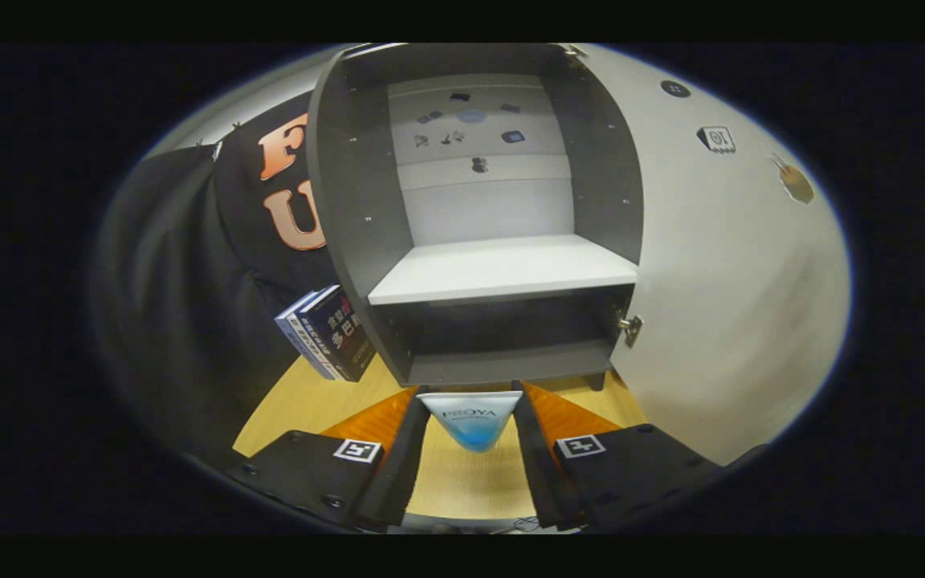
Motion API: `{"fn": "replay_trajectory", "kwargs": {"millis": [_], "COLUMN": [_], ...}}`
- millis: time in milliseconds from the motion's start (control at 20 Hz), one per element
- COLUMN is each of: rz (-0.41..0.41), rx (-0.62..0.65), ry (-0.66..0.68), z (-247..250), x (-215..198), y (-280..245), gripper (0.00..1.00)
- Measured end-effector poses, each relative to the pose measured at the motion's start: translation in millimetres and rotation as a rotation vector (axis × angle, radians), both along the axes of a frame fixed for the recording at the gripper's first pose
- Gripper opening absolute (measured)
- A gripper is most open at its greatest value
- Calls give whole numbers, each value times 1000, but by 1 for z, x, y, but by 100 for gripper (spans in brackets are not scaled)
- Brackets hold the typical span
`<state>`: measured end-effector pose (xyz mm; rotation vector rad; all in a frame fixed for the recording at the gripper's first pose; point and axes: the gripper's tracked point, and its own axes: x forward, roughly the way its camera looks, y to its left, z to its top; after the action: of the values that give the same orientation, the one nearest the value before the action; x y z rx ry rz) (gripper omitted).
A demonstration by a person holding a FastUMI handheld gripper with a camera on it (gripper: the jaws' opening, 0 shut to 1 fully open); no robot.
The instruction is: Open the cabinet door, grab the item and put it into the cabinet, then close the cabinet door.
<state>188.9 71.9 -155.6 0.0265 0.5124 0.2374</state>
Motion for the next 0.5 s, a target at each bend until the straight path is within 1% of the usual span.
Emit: {"fn": "replay_trajectory", "kwargs": {"millis": [250, 500], "rz": [29, 28], "rx": [-24, -44], "ry": [-42, -86], "z": [57, 105], "x": [28, 70], "y": [17, 27], "gripper": [66, 65]}}
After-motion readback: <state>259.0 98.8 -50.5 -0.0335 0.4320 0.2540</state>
